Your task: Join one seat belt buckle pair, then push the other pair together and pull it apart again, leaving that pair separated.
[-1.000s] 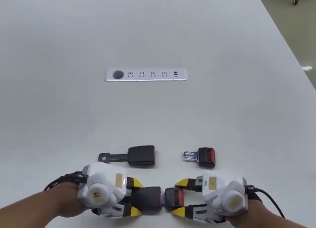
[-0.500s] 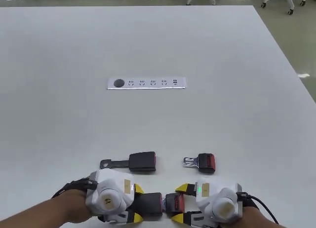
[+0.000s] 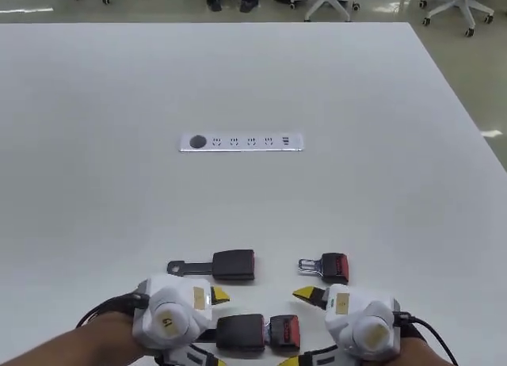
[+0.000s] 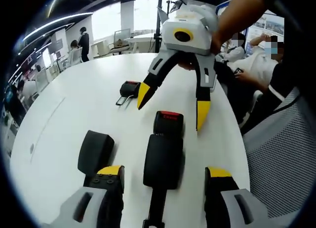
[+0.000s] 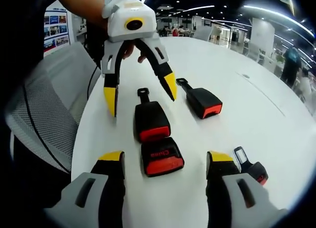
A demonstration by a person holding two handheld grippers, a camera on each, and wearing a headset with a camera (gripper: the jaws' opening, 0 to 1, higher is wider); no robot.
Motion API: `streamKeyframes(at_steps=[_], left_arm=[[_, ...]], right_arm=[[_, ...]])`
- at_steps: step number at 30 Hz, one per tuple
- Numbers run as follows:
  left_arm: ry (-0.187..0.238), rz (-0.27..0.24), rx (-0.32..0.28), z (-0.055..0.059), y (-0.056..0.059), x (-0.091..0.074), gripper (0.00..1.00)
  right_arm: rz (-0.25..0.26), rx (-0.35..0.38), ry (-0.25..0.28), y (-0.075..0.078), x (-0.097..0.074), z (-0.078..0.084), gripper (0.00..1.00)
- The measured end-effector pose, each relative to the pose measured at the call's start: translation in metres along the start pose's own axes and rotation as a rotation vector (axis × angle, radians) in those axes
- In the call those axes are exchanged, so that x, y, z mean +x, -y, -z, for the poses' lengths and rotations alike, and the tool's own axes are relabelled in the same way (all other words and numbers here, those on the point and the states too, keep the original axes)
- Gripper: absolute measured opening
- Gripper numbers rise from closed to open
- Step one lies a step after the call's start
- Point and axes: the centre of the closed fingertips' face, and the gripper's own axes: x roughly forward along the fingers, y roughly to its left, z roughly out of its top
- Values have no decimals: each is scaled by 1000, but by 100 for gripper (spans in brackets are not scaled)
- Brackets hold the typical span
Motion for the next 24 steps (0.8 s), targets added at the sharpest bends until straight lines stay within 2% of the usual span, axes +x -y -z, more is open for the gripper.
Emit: streamKeyframes(at_steps=[1, 6, 11, 15, 19, 24], left_arm=[[12, -9, -11, -3, -3, -2, 70], [24, -29, -15, -5, -11, -10, 71], [46, -37, -27, -10, -22, -17, 70], [61, -61, -33, -14, -38, -25, 70], [49, -84, -13, -14, -56, -30, 70], [54, -109, -3, -19, -77, -35, 68]], right_arm=[[5, 21, 12, 2, -3, -2, 65], [26, 23, 13, 11, -13, 0, 69], [69, 38, 37, 33, -26, -6, 71], [89, 44, 30, 51, -34, -3, 73], [107, 48, 21, 69, -44, 1, 73], [119, 84, 27, 95, -51, 7, 73]])
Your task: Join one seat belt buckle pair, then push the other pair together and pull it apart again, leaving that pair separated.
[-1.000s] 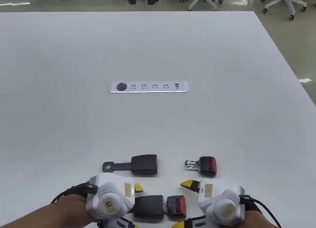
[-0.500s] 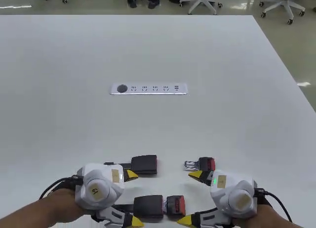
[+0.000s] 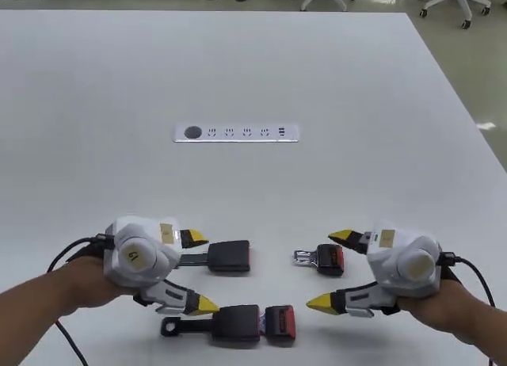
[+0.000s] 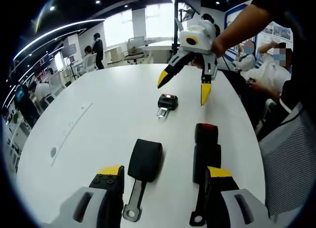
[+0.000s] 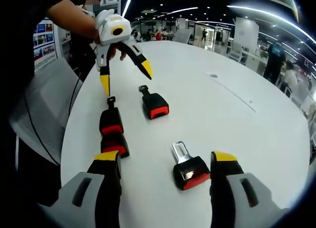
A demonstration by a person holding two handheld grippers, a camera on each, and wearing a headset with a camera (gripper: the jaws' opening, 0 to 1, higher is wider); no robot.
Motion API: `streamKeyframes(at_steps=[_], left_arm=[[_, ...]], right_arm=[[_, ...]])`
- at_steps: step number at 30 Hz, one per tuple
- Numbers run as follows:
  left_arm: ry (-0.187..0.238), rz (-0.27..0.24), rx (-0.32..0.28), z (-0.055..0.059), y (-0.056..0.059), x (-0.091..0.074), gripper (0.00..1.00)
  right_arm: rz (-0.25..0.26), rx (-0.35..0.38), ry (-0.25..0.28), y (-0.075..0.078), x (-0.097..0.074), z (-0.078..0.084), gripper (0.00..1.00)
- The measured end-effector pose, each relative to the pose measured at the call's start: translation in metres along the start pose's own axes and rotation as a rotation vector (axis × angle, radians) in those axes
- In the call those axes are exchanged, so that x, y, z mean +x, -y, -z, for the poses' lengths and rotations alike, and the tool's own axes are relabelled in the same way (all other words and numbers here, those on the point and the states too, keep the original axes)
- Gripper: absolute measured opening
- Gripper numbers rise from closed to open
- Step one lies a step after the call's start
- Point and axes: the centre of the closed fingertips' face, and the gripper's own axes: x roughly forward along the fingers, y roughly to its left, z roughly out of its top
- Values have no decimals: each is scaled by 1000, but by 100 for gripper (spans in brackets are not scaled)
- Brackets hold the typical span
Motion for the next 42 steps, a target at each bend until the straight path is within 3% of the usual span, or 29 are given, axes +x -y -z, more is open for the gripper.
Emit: streamKeyframes(at_steps=[4, 8, 21, 29, 42], left_arm=[[-3, -1, 2, -1, -11, 3, 68], [-17, 2, -12, 5, -19, 8, 68], [-57, 45, -26, 18, -24, 28, 66], [-63, 69, -28, 20, -24, 39, 64], [-55, 83, -35, 24, -27, 53, 60]], right_arm=[[-4, 6, -16, 14, 1, 6, 73], [-31, 22, -33, 18, 3, 10, 73], [-113, 52, -101, 23, 17, 28, 67], [-136, 47, -129, 26, 26, 39, 64], [-143, 30, -160, 27, 24, 46, 52]])
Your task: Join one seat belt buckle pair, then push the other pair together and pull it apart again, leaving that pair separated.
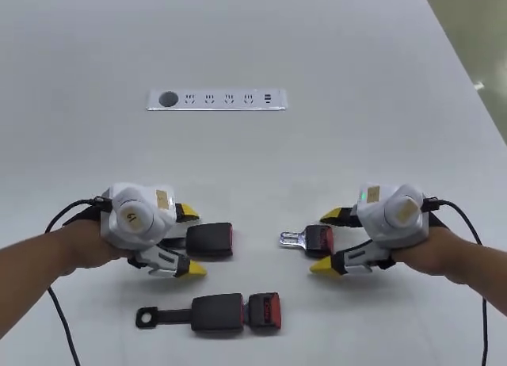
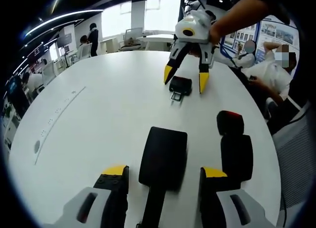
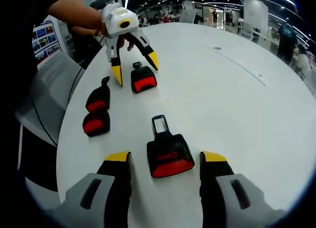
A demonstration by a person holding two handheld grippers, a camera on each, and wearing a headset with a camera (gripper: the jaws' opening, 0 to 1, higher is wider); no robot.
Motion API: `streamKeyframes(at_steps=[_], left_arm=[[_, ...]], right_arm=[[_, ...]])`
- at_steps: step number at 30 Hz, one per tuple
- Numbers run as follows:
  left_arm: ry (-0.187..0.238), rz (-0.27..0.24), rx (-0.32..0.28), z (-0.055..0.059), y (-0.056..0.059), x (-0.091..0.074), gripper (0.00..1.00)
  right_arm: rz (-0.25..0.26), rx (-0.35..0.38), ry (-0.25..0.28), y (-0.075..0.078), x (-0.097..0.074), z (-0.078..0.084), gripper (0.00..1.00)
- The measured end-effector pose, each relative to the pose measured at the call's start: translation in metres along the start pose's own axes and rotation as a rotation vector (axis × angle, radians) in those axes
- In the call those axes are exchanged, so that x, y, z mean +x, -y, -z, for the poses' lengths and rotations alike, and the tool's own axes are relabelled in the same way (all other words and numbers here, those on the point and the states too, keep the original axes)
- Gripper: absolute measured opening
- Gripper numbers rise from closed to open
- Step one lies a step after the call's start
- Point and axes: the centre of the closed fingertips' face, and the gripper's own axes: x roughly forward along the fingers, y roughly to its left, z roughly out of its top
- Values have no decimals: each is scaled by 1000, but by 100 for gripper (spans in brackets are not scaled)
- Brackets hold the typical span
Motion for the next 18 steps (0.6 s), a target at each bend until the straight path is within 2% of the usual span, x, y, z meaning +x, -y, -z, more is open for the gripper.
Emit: streamKeyframes(at_steps=[2, 3, 6, 9, 10, 14, 16, 18], left_arm=[[-19, 6, 7, 5, 2, 2, 57], [-2, 7, 34, 2, 2, 3, 55], [-1, -3, 17, 5, -3, 3, 54], [14, -11, 42, 5, -6, 4, 46], [9, -10, 32, 5, -6, 3, 46], [11, -4, 52, 2, -8, 2, 43], [-1, -9, 49, 7, -12, 4, 36], [-5, -7, 58, 11, -13, 9, 35]], right_arm=[[-9, -4, 4, -1, 1, -1, 50], [-10, -10, 5, -2, 2, -1, 49], [-8, -18, 1, 0, 1, 0, 44], [15, -86, -24, 5, 1, 2, 38], [12, -82, -24, 5, 1, 1, 35], [-2, -90, -27, 5, 2, 1, 35], [-8, -100, -32, 6, 2, 2, 35], [-16, -124, -40, 6, 2, 3, 35]])
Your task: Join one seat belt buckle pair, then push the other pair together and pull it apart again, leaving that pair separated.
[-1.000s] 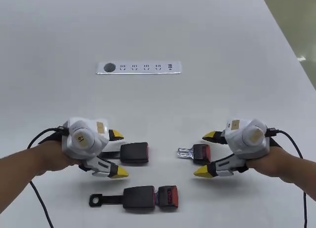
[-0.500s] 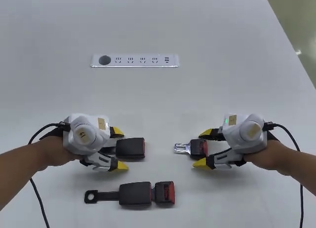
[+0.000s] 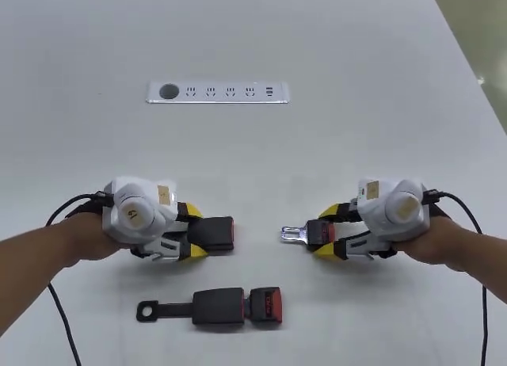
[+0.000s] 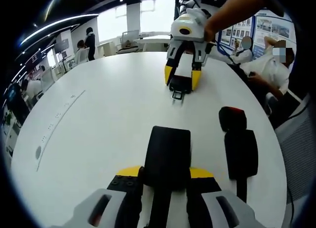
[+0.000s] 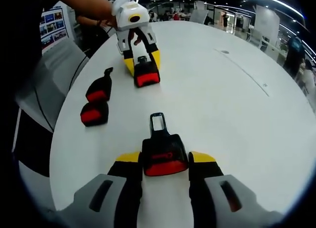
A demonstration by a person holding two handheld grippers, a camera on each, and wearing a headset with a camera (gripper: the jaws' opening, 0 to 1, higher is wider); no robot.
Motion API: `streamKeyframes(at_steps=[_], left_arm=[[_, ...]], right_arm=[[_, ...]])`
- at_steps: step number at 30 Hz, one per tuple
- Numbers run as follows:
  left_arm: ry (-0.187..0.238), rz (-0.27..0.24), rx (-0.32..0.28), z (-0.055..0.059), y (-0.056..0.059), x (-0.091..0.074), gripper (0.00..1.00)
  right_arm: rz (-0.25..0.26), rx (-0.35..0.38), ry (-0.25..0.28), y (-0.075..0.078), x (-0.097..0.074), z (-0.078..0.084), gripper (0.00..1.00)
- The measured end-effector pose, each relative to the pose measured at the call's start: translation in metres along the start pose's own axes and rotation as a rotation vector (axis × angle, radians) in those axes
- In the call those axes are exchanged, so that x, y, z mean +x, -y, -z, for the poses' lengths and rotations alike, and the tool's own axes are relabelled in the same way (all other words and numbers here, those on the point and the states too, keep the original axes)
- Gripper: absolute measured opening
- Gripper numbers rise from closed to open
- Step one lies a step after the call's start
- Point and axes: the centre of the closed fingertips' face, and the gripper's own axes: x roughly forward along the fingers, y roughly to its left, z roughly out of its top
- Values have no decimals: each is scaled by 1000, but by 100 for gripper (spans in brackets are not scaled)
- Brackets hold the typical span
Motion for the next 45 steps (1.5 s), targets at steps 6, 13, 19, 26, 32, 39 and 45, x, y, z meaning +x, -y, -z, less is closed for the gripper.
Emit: streamKeyframes(at_steps=[6, 13, 19, 26, 32, 39, 45], left_arm=[[7, 6, 12, 1, 2, 6, 35], [-2, 13, 13, -2, 4, 9, 34], [-21, 14, 9, -6, 5, 9, 34], [-44, 14, 14, -9, 7, 8, 34], [-48, 18, 20, -11, 8, 5, 34], [-53, 26, 31, -8, 7, 2, 34], [-58, 32, 36, -9, 8, 0, 34]], right_arm=[[-19, -19, -28, 0, 0, -1, 34], [-27, -32, -88, -3, 2, -2, 34], [-22, -24, -106, 1, 2, -2, 33], [-28, -30, -106, -2, 7, -7, 34], [-25, -17, -100, -2, 8, -11, 33], [-30, -14, -78, -4, 14, -19, 33], [-33, -16, -69, -9, 21, -27, 33]])
